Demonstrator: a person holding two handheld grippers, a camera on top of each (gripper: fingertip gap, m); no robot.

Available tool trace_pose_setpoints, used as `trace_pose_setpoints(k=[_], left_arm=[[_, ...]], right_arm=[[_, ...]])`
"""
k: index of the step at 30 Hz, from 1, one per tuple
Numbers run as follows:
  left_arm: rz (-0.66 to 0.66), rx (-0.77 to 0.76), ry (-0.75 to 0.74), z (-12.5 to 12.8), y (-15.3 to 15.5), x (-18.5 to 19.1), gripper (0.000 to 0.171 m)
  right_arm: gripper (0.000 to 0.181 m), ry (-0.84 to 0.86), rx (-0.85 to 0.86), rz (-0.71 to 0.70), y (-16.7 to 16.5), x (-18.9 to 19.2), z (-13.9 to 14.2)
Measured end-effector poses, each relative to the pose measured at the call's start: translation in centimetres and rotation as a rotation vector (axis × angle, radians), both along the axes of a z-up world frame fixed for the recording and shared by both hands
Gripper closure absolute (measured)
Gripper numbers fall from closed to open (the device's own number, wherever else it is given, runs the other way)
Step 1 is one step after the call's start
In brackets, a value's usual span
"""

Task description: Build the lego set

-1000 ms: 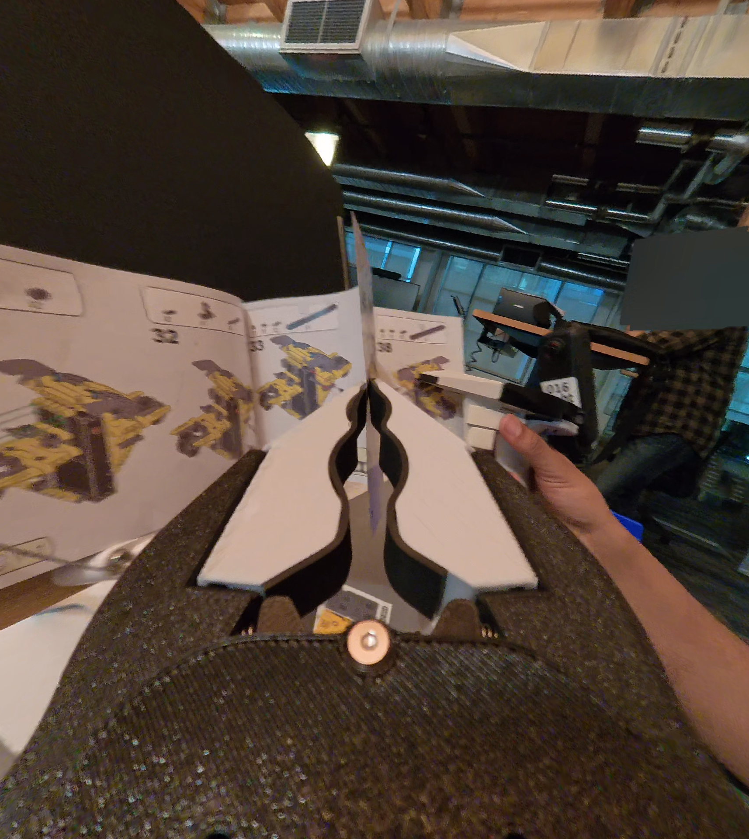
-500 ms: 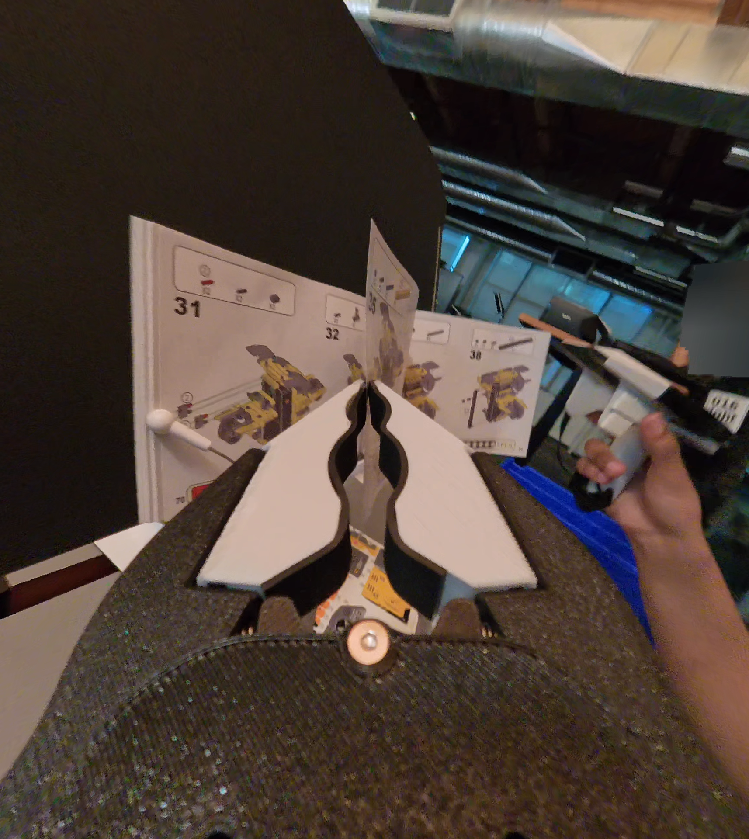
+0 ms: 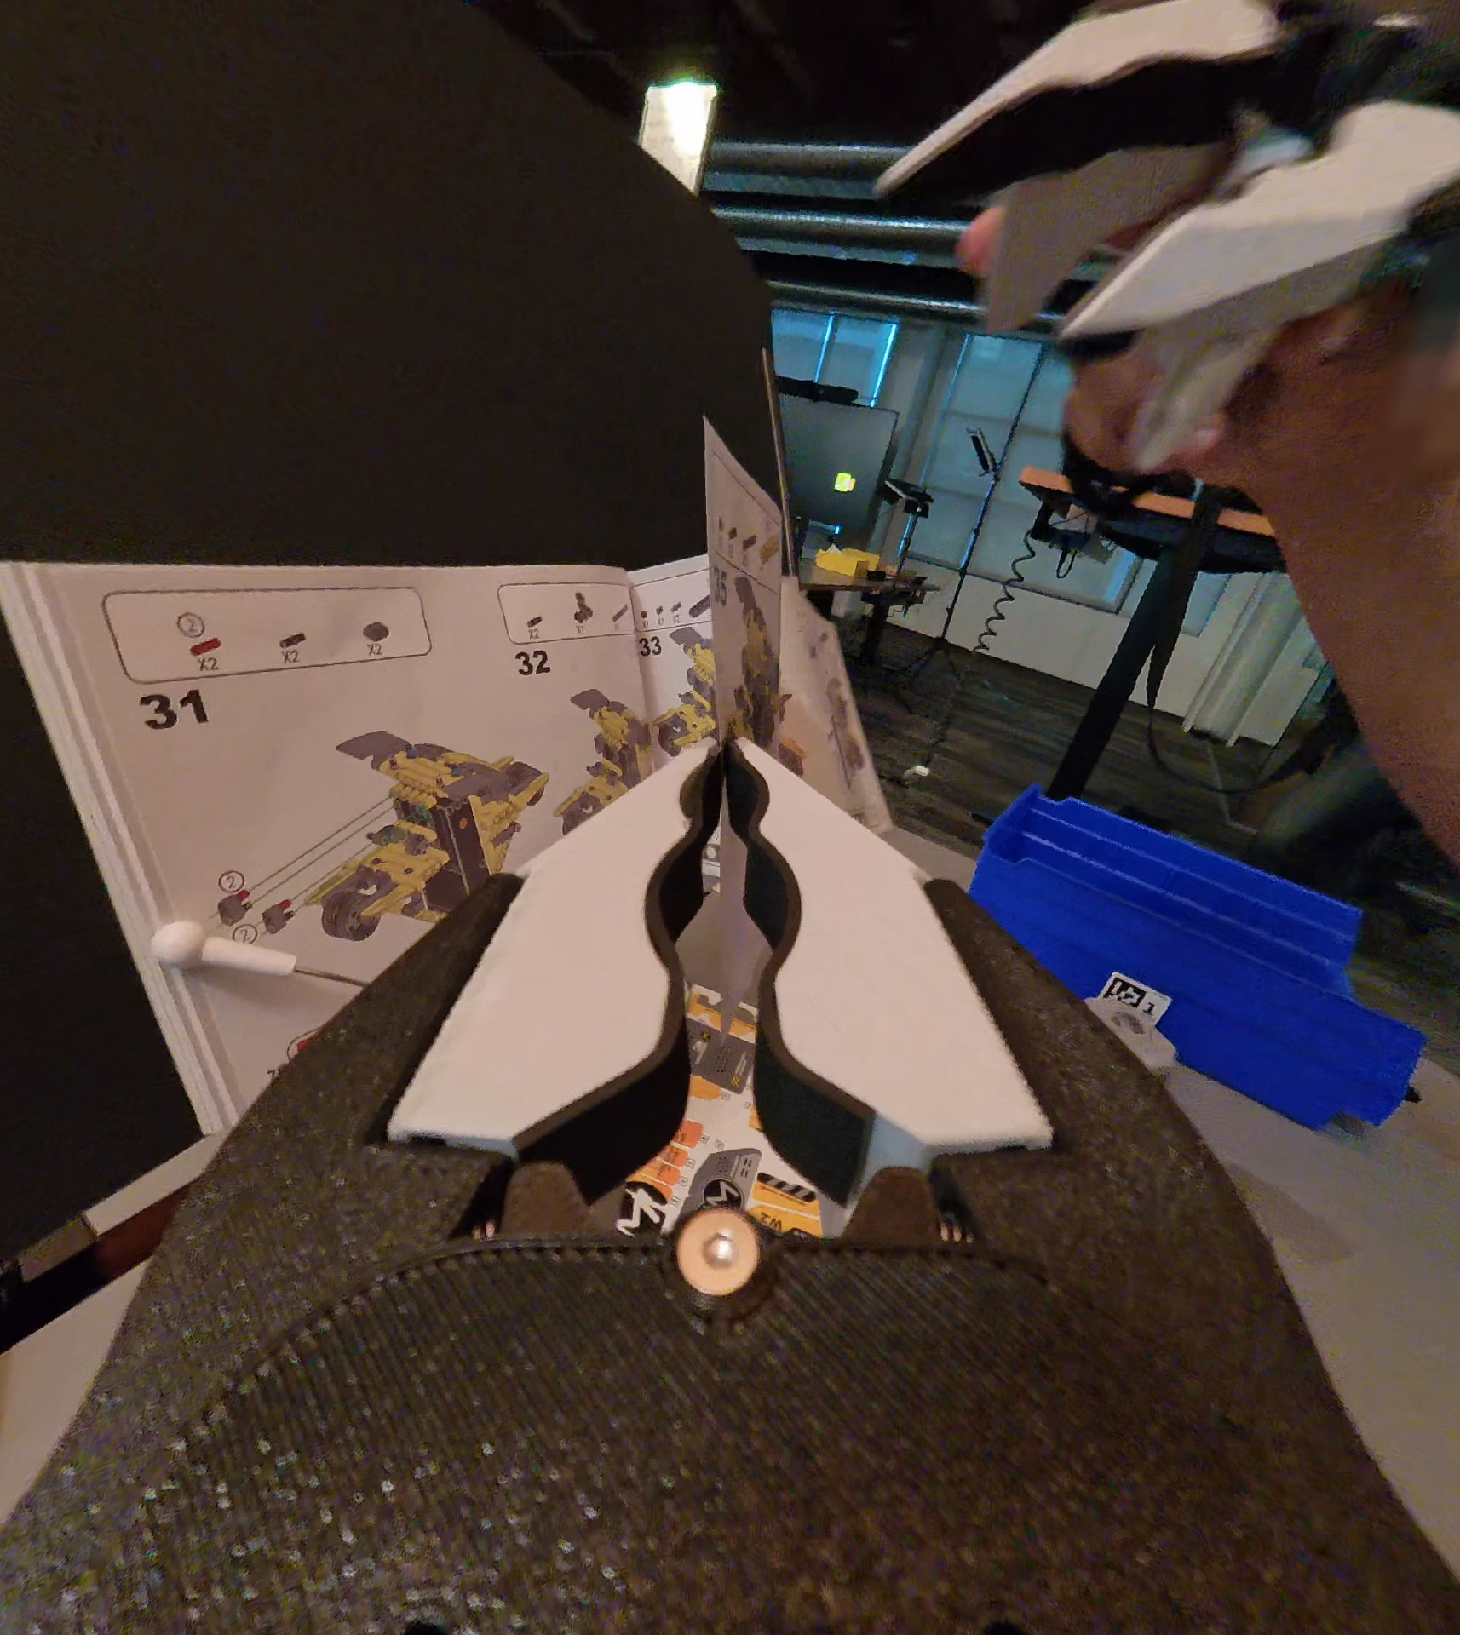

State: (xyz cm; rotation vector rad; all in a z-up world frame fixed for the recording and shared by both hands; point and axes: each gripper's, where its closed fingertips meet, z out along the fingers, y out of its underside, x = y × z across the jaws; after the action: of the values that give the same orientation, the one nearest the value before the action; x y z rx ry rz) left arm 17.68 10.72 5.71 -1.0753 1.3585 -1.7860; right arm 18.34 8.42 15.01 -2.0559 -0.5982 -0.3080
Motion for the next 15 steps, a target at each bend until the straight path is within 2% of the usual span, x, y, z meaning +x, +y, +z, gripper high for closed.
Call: trace_pose_setpoints(k=[3,6,7,9,11,13,15], left_arm=[[-0.002,0.043,-0.007,0.1,-0.4,-0.1,0.171],[-0.006,0.066,-0.028,0.4,-0.6,-0.4,0.171],[-0.011,0.070,-0.035,0.5,-0.6,-0.5,0.171],[0.002,0.056,-0.059,0.7,0.1,-0.7,0.171],[0.099,-0.009,-0.059,0.7,2.7,-0.6,0.143],[0.195,-0.074,0.001,-0.6,5.9,-0.5,0.144],[0.282,-0.101,0.082,-2.7,8.7,-0.3,0.157]], right_arm=[[0.125,0.097,-0.259,0.054,0.9,0.6,-4.0],[0.119,0.132,-0.384,0.052,1.7,1.5,-6.0],[0.130,0.143,-0.427,0.061,1.7,1.6,-6.6],[0.181,0.142,-0.494,0.077,1.6,1.9,-7.4],[0.181,0.132,-0.495,0.047,1.9,2.8,-7.4],[0.181,0.152,-0.447,0.001,2.3,3.5,-6.8],[0.181,0.165,-0.367,-0.059,2.8,4.5,-6.1]])
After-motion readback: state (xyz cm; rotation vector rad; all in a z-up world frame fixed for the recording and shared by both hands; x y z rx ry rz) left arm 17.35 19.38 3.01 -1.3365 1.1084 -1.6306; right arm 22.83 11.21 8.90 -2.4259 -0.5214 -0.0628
